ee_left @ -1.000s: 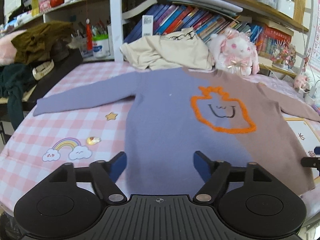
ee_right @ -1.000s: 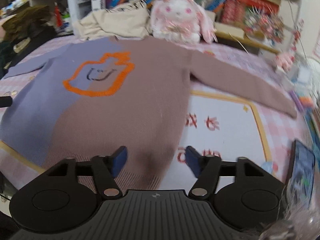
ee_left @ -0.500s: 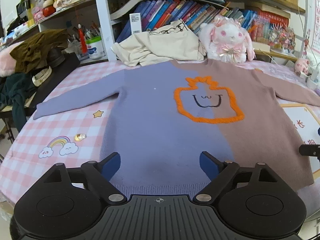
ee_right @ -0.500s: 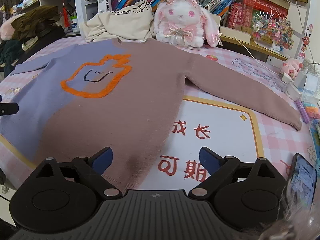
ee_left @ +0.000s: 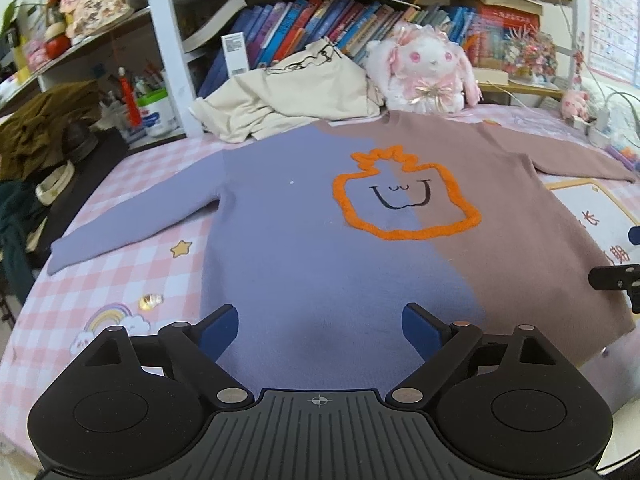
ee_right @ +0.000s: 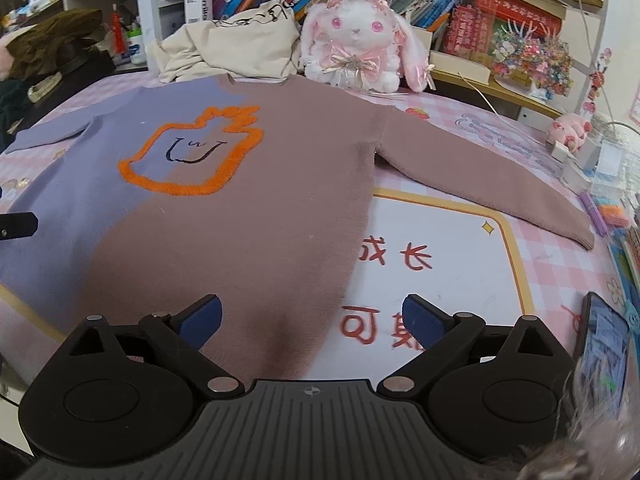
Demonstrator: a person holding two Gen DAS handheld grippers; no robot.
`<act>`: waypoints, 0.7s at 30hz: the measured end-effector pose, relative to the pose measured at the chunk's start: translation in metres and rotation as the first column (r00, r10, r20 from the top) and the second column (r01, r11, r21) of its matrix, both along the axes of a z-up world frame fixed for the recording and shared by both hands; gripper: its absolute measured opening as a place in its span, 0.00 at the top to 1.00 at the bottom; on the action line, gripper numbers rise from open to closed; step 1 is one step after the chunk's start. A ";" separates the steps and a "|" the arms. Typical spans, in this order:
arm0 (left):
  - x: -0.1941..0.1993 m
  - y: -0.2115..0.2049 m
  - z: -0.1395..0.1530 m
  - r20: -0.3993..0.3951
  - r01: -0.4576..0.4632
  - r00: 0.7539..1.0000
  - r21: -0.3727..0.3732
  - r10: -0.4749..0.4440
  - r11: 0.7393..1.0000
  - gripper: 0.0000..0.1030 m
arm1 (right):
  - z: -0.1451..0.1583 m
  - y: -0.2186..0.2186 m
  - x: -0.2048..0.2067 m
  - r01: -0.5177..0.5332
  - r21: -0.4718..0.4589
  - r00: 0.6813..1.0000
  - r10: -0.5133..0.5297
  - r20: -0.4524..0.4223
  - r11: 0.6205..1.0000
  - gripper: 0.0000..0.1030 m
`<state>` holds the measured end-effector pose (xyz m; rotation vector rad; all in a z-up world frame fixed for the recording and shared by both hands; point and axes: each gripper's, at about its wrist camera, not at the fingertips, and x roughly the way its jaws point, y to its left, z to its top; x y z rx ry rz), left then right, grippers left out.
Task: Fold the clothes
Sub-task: 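Move the left gripper over the lavender sleeve cuff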
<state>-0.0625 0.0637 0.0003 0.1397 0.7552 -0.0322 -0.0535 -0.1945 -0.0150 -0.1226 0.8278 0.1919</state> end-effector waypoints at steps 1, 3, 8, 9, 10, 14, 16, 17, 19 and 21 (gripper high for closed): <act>0.001 0.005 0.001 0.005 0.011 1.000 -0.006 -0.011 1.000 0.11 | 0.001 0.006 -0.001 0.005 -0.004 1.000 -0.005 0.004 1.000 0.05; 0.004 0.015 0.002 0.012 0.036 0.999 -0.015 -0.036 0.999 0.11 | 0.003 0.019 -0.003 0.011 -0.013 1.000 -0.010 0.015 1.000 0.03; 0.010 0.036 0.002 0.022 0.107 0.994 -0.001 -0.107 0.994 0.11 | 0.004 0.052 -0.004 0.031 -0.027 0.999 -0.031 0.013 0.999 0.03; 0.011 0.040 0.002 0.025 0.122 0.992 0.002 -0.122 0.993 0.11 | 0.004 0.059 -0.004 0.035 -0.029 0.999 -0.034 0.013 0.999 0.03; 0.012 0.044 0.002 0.027 0.136 0.990 0.005 -0.136 0.991 0.11 | 0.004 0.064 -0.005 0.041 -0.029 0.999 -0.040 0.014 0.999 0.03; 0.014 0.060 0.002 0.042 0.192 0.980 0.035 -0.194 0.981 0.11 | 0.002 0.085 -0.005 0.071 -0.028 0.997 -0.071 0.014 0.997 0.03; 0.016 0.069 0.002 0.051 0.209 0.976 0.046 -0.211 0.977 0.11 | 0.001 0.096 -0.005 0.086 -0.026 0.996 -0.086 0.014 0.996 0.03; 0.016 0.074 0.002 0.055 0.214 0.975 0.048 -0.217 0.976 0.11 | 0.001 0.102 -0.004 0.089 -0.026 0.996 -0.089 0.015 0.996 0.03; 0.017 0.086 0.002 0.060 0.212 0.975 0.045 -0.214 0.976 0.11 | 0.001 0.112 -0.003 0.091 -0.028 0.996 -0.091 0.019 0.995 0.03; 0.019 0.098 0.002 0.063 0.201 0.977 0.039 -0.203 0.979 0.11 | 0.001 0.122 -0.001 0.087 -0.029 0.996 -0.086 0.025 0.996 0.03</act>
